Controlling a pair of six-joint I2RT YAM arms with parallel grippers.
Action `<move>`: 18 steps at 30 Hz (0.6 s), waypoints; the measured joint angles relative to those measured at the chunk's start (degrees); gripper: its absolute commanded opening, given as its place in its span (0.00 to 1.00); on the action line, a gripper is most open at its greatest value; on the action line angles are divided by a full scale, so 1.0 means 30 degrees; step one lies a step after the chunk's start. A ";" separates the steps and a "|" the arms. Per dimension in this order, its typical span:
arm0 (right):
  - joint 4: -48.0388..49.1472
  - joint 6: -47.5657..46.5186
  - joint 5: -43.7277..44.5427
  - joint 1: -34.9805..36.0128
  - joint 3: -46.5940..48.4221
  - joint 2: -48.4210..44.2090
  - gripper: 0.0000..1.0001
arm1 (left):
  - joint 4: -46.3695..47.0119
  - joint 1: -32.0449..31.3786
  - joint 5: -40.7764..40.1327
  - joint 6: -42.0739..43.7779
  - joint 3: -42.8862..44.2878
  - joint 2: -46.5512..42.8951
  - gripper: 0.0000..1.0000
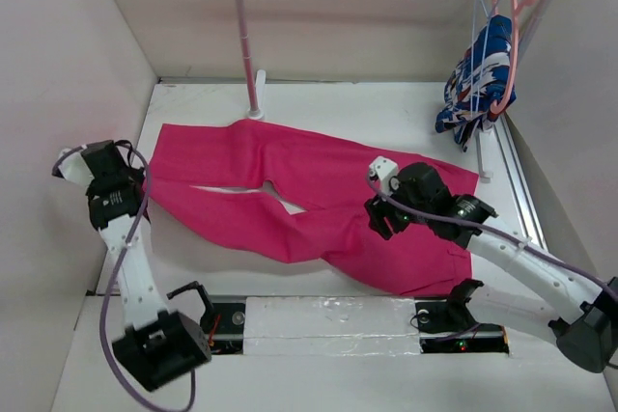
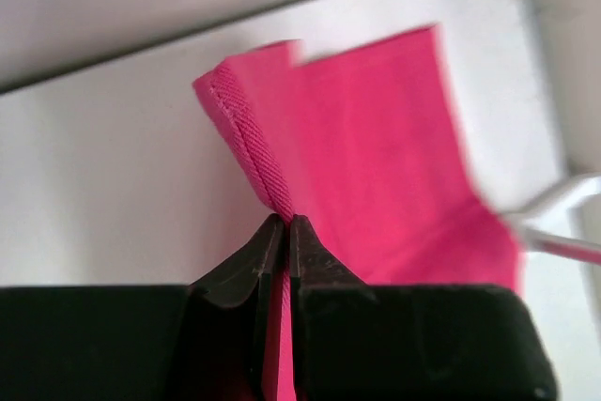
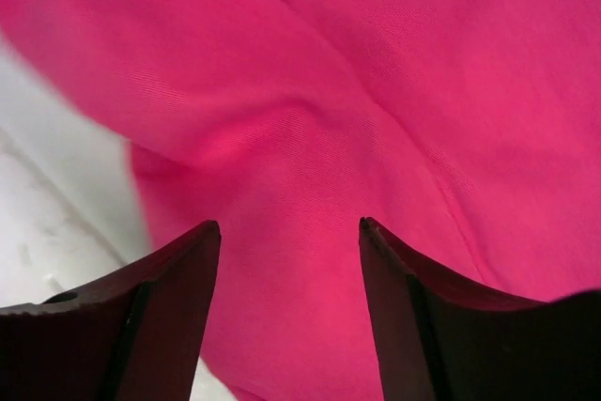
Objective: Place the trousers on the hanger
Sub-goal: Flatten out the trousers at the center of the board.
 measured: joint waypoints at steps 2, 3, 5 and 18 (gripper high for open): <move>0.0015 -0.0153 -0.0532 -0.1792 -0.0787 -0.0240 0.69 | -0.1326 -0.0350 -0.0452 -0.0350 0.1166 -0.1996 0.00; 0.0029 -0.0284 -0.0852 -0.2812 -0.1122 -0.0262 0.69 | -0.2069 -0.0510 -0.0721 -0.0510 0.1960 -0.2718 0.00; 0.0160 -0.0525 -0.1756 -0.4918 -0.1661 -0.0168 0.70 | -0.3439 -0.0758 -0.1042 -0.0699 0.3643 -0.3606 0.00; 0.1821 0.0342 -0.5166 -1.6276 -0.3191 0.0765 0.70 | -0.6958 -0.5552 -0.1552 -0.0015 0.3796 -0.7023 0.00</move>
